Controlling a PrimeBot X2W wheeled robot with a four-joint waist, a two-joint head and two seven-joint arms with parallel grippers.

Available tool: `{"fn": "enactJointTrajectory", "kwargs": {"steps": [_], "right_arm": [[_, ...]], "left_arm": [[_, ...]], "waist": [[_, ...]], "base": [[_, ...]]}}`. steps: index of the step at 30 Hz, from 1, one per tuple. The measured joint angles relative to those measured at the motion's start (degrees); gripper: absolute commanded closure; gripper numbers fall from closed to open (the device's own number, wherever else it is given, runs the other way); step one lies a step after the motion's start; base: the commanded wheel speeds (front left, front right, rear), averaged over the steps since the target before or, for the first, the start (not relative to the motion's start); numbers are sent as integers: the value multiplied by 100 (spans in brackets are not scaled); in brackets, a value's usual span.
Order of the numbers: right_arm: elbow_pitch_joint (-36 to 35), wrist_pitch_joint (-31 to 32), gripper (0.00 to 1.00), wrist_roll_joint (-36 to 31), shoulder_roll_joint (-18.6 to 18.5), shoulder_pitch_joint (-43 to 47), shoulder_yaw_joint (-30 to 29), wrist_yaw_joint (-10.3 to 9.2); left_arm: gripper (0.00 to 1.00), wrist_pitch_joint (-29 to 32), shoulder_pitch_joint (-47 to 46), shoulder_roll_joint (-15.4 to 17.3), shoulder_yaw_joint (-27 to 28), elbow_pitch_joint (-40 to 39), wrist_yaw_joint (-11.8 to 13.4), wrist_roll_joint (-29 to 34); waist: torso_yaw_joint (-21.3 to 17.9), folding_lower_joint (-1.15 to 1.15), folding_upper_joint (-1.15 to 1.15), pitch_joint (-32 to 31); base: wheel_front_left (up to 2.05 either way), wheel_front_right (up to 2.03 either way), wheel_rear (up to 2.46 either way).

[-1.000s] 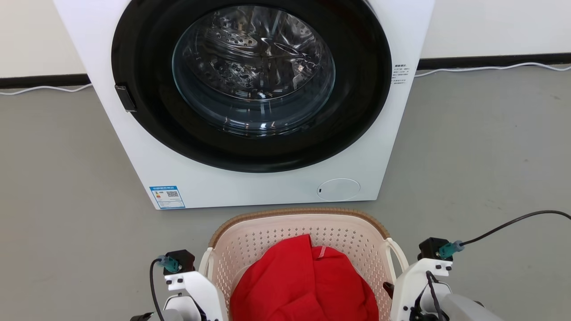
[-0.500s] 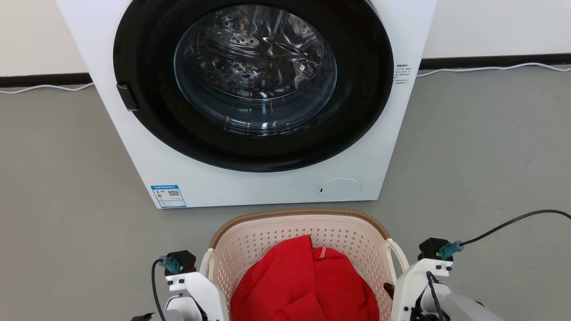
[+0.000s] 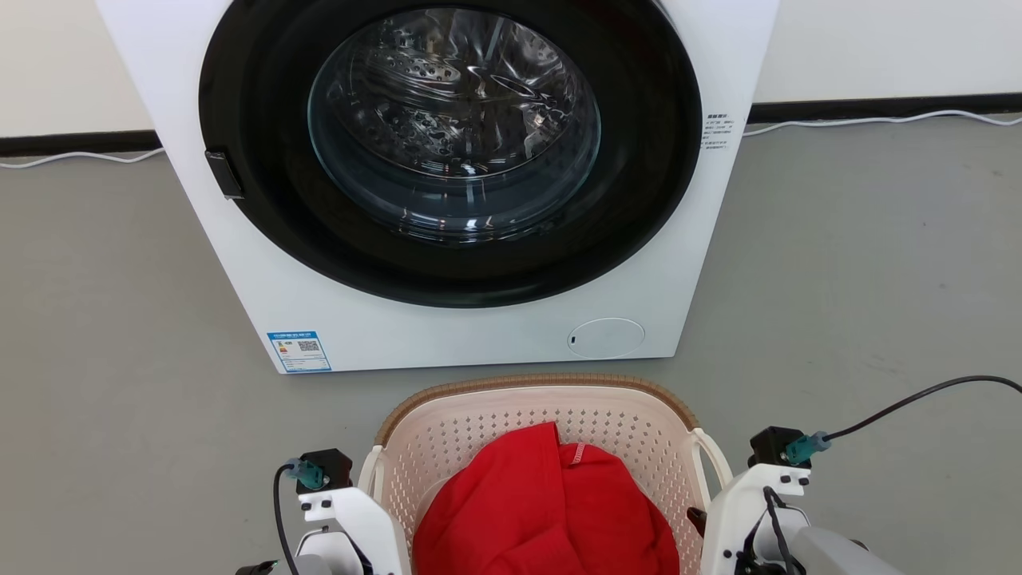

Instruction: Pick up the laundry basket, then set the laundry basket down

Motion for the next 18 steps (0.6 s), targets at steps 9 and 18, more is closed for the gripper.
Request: {"fn": "enactJointTrajectory", "kwargs": {"steps": [9, 18], "right_arm": [[-3, -8, 100, 45, -3, -2, 54, 0], [-56, -146, 100, 53, -2, -16, 101, 0]], "left_arm": [[100, -22, 0, 4, -51, 1, 3, -11], [100, -146, -30, 37, -94, -3, 5, -13]], "waist": [[-6, 0, 0, 50], [-7, 0, 0, 286]], "base": [[0, 0, 0], [0, 0, 0]]}}
